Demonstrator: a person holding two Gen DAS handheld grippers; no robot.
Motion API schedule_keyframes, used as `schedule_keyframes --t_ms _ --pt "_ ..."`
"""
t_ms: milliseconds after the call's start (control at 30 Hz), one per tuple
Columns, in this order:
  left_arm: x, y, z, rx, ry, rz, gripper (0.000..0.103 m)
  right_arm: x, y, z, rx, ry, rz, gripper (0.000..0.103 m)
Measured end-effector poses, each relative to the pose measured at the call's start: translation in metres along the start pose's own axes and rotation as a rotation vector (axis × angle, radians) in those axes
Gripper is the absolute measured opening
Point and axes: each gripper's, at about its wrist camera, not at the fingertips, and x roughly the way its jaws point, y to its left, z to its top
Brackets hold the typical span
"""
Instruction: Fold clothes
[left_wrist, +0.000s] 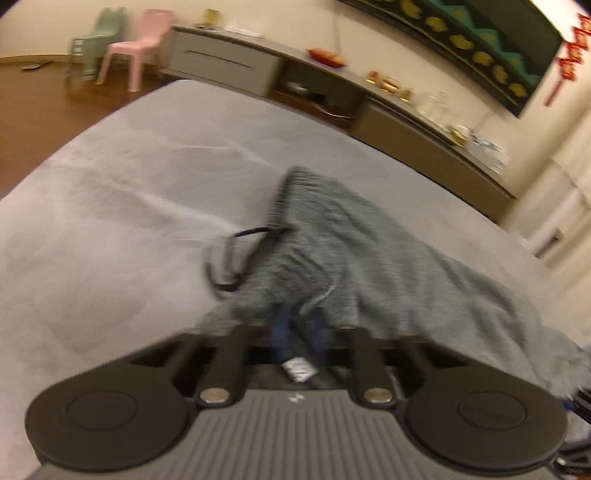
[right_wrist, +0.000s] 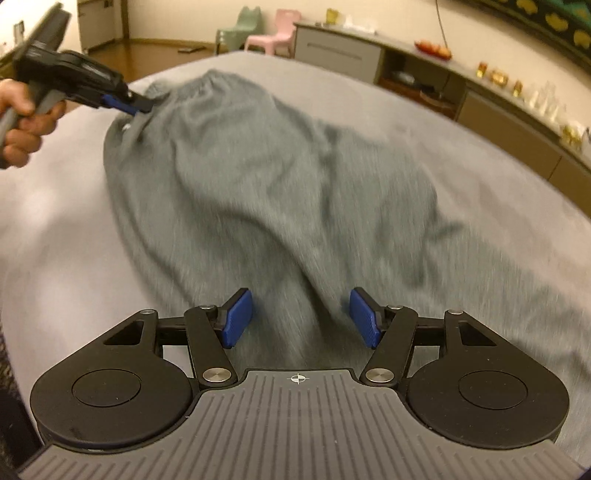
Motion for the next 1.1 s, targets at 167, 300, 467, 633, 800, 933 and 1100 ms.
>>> schedule_keyframes --t_ms 167,300,467,633,800,933,1100 --pt "-0.026 0.021 -0.006 -0.023 -0.026 0.145 0.008 -0.016 -0.046 -0.029 0.071 0.054 -0.027 0.068" --pt "-0.065 0.019 -0.013 -0.036 -0.113 0.213 0.032 -0.034 -0.097 -0.056 0.233 0.014 0.068 0.066" --pt "-0.094 -0.005 -0.016 -0.024 -0.229 0.119 0.036 -0.04 -0.127 -0.039 0.405 -0.141 0.142 0.063" --pt "-0.043 -0.031 -0.029 0.083 -0.006 -0.008 0.036 -0.005 -0.118 -0.033 0.336 -0.076 0.101 0.062" --pt "-0.043 -0.024 -0.056 0.265 0.044 0.174 0.035 -0.01 -0.108 -0.041 0.149 0.018 -0.086 0.066" --pt "-0.077 -0.002 -0.043 0.137 -0.013 0.081 0.031 -0.015 -0.118 -0.044 0.157 0.052 -0.162 0.073" --pt "-0.084 -0.01 -0.02 0.031 -0.115 -0.067 0.044 -0.041 -0.118 -0.023 0.282 -0.124 0.006 0.065"
